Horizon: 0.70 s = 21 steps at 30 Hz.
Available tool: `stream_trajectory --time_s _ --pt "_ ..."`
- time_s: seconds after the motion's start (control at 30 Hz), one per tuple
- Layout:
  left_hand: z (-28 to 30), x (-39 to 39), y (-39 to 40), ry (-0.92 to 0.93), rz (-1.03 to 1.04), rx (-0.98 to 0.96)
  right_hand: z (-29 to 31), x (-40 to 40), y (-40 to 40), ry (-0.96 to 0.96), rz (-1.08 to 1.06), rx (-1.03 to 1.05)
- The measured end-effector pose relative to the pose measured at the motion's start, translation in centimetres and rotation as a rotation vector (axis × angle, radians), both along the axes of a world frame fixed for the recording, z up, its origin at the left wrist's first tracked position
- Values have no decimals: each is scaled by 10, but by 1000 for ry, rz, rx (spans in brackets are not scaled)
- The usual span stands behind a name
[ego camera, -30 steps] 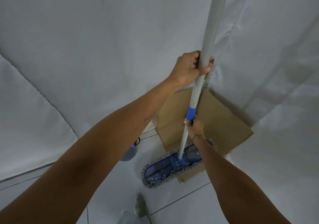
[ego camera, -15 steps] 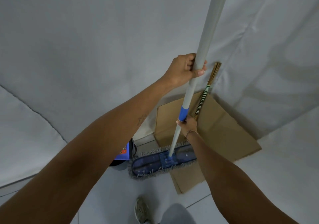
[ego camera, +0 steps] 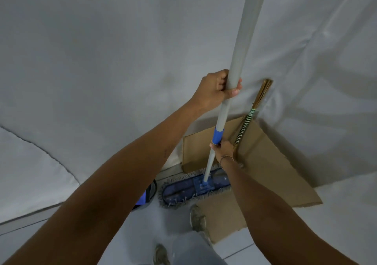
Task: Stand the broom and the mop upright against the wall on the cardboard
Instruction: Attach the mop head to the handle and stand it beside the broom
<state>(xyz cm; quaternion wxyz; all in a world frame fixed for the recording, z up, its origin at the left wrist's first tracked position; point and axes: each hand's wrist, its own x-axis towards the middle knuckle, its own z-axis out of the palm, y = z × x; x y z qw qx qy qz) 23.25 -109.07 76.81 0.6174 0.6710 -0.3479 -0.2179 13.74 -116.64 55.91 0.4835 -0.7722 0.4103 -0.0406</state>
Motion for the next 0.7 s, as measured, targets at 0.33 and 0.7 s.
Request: stream_trajectory --time_s 0.33,0.7 --pt "-46 50 -95 53 -9 53 -37 33 -89 67 -11 66" --pt "-89 87 -132 110 25 208 -85 60 -125 147 36 166"
